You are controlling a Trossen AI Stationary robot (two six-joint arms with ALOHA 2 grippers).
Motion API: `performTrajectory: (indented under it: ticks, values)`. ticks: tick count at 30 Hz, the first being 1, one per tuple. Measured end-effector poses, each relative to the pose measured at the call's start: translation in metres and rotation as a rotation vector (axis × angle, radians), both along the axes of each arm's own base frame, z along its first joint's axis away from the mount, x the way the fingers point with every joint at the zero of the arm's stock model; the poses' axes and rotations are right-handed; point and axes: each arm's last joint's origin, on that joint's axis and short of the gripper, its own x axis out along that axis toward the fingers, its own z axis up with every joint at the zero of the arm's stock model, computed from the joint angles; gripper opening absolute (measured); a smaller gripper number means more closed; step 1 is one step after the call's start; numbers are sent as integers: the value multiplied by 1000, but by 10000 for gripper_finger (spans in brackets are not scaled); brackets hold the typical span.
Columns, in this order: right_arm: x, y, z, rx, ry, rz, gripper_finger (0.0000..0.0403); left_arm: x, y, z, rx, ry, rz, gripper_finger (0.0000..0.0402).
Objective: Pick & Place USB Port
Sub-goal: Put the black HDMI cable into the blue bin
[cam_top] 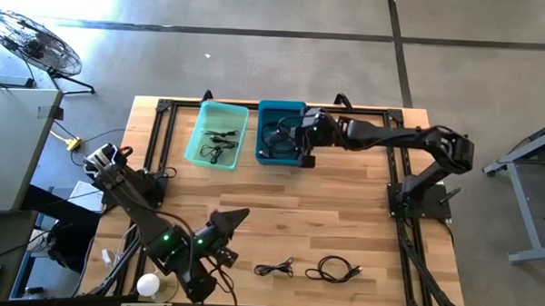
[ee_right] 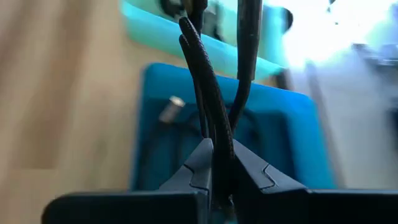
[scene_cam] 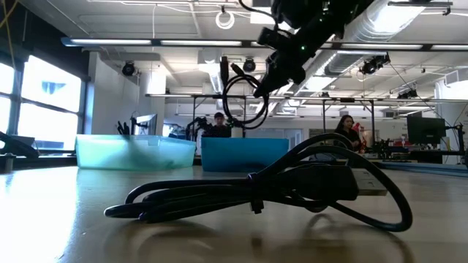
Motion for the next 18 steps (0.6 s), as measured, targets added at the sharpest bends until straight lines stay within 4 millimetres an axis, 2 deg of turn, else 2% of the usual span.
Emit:
performTrajectory:
  ticks: [4, 10, 14, 18]
  values:
    - [-3, -9, 0, 177, -59, 97, 21, 0, 0, 0, -5, 4, -3, 78]
    - [-6, -21, -3, 320, -90, 69, 21, 0, 0, 0, -19, -6, -3, 78]
    - [-3, -31, -18, 407, -74, 26, 21, 0, 0, 0, -20, -5, -3, 78]
    - [2, -39, -31, 407, -57, -51, 34, 0, 0, -1, -21, 3, -8, 78]
